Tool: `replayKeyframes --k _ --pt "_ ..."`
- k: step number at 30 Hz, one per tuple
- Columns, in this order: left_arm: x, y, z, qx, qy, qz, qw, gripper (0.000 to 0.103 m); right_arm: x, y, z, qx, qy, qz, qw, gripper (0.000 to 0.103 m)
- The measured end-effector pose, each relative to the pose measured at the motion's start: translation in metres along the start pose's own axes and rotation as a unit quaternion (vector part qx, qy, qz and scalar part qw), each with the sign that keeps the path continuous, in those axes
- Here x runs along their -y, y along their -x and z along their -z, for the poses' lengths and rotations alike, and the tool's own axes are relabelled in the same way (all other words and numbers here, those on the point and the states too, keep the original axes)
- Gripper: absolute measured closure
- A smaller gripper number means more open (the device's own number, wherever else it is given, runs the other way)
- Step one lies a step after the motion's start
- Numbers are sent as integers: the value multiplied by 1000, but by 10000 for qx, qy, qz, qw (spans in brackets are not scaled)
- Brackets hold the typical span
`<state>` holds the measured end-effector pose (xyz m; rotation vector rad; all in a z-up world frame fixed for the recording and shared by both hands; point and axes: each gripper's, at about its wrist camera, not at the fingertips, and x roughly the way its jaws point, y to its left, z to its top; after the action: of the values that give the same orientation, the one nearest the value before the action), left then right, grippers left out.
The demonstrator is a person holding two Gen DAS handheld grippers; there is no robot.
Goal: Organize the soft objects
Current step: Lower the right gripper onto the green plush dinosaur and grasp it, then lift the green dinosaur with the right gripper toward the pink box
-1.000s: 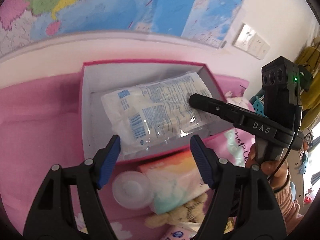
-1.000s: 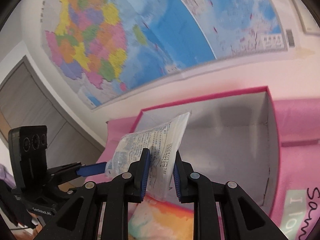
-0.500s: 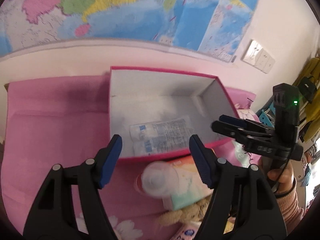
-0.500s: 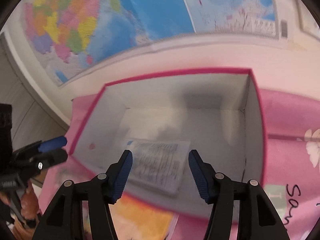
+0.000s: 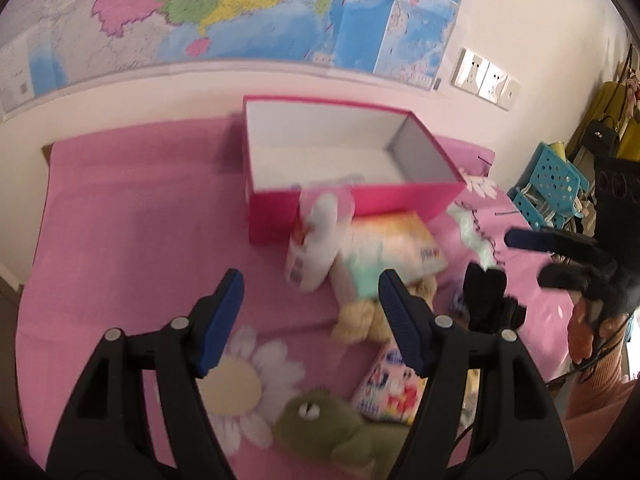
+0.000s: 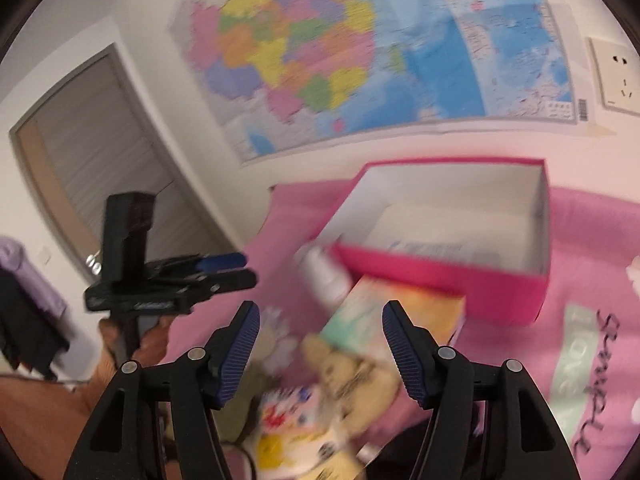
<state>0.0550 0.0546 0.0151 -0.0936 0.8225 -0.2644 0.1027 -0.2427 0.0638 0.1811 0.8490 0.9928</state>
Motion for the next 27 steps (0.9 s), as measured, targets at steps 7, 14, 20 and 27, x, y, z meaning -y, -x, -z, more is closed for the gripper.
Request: replayKeyframes --k 7,14,20,27 --pt "-17 1 33 -104 362 -88 9993 32 -48 -24 54 -716 511 -308 9956 38" --pt "-31 3 59 -172 637 -210 9976 32 -89 -68 89 -1320 1057 -392 9848 37" --pt "-46 6 71 -178 834 -231 9961 32 -115 -87 102 -1361 1604 -110 9776 38" --pt "-55 11 77 -152 909 -189 9956 32 -96 -91 95 -1386 1041 -260 9845 56"
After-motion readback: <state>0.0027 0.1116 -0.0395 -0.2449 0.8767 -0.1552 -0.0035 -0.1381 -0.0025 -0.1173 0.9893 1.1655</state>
